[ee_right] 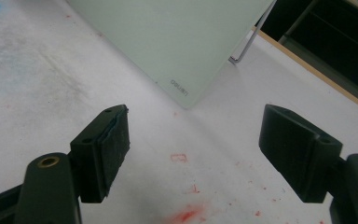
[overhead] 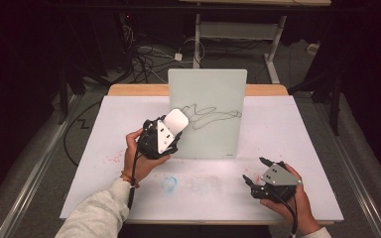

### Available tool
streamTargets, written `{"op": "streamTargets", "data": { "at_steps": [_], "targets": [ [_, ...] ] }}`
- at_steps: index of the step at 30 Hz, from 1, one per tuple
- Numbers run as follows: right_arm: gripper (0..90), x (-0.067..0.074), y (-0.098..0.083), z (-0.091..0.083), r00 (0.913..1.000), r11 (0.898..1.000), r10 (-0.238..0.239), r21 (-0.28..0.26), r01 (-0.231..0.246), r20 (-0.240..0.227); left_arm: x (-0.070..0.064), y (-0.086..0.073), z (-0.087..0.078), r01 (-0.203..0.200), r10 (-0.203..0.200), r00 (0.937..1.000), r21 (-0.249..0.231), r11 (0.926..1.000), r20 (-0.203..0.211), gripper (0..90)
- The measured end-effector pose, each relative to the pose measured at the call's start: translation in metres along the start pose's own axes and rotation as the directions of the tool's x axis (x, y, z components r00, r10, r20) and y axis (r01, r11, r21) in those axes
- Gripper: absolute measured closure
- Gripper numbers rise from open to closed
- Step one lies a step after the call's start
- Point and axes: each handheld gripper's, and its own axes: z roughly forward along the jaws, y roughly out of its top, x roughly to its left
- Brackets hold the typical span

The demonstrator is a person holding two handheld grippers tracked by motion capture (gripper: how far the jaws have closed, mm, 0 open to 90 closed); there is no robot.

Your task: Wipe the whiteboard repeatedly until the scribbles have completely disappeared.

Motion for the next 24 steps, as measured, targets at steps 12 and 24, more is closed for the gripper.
{"op": "streamTargets", "data": {
  "at_steps": [12,24],
  "targets": [
    [25.7,0.003,0.0,0.001,0.9997,1.0,-0.025,0.009,0.025,0.005,-0.021,-0.014,0.007,-0.054,0.056,0.9977,0.05,0.9973,-0.038,29.0],
    [25.7,0.002,0.0,0.001,0.9997,1.0,-0.021,0.01,0.021,0.01,-0.003,0.029,0.01,0.007,-0.004,0.9934,0.027,0.9996,-0.114,29.0]
  ]
}}
